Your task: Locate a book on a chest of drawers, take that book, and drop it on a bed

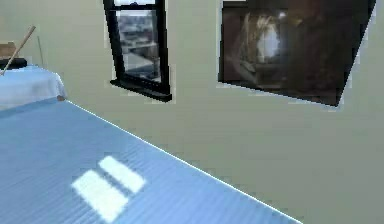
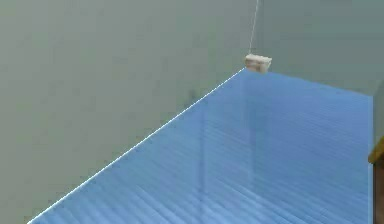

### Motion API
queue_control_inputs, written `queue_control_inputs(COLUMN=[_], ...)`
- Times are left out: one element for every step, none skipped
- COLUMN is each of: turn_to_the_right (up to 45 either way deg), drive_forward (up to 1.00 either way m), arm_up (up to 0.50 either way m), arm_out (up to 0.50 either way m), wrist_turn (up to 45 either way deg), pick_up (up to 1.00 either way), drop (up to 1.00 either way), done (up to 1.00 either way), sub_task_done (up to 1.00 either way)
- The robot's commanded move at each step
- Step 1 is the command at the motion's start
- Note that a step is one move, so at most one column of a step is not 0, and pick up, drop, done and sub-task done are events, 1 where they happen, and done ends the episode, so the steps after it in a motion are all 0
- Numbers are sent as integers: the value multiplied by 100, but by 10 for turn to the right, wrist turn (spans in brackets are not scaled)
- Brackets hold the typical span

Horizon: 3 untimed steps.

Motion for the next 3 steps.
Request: queue_control_inputs(turn_to_the_right=[360,0,-450], drive_forward=[0,15,0], arm_up=[0,0,0], arm_out=[0,0,0], wrist_turn=[0,0,0], pick_up=[0,0,0], drop=[0,0,0], done=[0,0,0], sub_task_done=[0,0,0])
